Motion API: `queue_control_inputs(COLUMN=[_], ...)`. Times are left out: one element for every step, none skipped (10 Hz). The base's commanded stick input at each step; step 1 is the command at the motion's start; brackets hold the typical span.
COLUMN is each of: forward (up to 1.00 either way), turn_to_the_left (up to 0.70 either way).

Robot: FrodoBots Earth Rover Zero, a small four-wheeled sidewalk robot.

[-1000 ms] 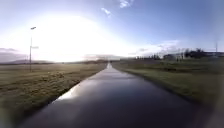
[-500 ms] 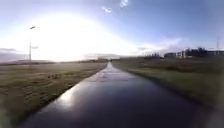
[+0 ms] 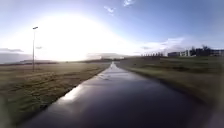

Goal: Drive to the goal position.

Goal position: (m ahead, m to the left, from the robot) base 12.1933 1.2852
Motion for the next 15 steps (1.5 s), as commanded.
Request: queue_control_inputs(forward=[1.00,1.00,1.00,1.00,1.00,1.00,1.00,1.00,1.00,1.00,1.00,1.00,1.00,1.00,1.00], turn_to_the_left=[0.00,0.00,0.00,0.00,0.00,0.00,0.00,0.00,0.00,0.00,0.00,0.00,0.00,0.00,0.00])
